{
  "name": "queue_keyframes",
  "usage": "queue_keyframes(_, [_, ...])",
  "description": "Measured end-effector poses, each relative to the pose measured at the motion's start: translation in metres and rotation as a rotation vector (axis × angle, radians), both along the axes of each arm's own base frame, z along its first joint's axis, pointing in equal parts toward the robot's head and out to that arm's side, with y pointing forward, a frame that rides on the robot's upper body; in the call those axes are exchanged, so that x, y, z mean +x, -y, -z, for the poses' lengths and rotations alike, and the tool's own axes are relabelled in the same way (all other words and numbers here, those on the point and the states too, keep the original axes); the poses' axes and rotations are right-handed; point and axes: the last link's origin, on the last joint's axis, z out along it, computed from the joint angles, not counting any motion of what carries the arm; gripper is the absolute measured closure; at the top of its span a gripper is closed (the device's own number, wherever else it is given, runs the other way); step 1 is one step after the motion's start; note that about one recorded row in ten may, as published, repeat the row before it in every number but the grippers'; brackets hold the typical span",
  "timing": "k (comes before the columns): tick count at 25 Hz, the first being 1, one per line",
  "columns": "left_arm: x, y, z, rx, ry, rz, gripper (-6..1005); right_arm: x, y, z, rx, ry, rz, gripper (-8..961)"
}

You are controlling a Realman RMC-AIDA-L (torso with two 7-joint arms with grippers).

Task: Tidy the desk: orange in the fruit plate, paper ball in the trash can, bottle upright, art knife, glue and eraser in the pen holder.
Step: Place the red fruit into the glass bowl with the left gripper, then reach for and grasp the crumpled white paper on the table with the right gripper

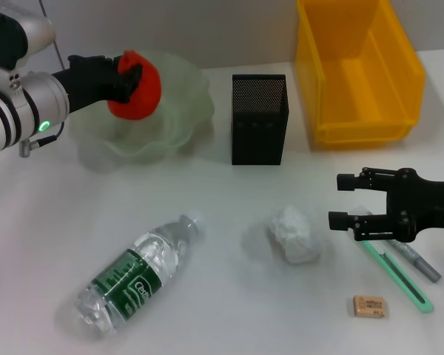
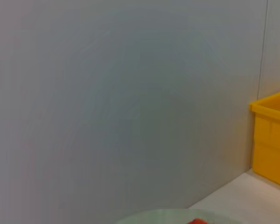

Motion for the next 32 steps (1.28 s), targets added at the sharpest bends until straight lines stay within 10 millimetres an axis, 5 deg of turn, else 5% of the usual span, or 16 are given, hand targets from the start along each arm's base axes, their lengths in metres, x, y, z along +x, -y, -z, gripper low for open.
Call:
queue_keyframes(3, [-0.002,0.001,0.001,-0.003,0.000,-0.006,822,0.000,0.000,0.000,0.000,0.000,0.000,187])
queue_keyframes(15, [-0.002,0.001,0.000,-0.005,0.013,-0.008,419,0.000,0.000,0.000,0.000,0.000,-0.001,196])
queue_keyframes(17, [-0.001,0.001,-0.001,-0.006,0.020,-0.008,276,0.000,0.000,0.000,0.000,0.000,-0.001,197])
queue_keyframes(29, [0.022,0.037,-0.024,-0.332,0.310,0.106,246,0.000,0.000,-0.002,0.003,-0.001,-0.004,206])
queue_keyframes(32, [0.011,0.066,-0.041,-0.500,0.367,0.121,239,-0.001,0.000,-0.002,0.004,-0.003,-0.007,208])
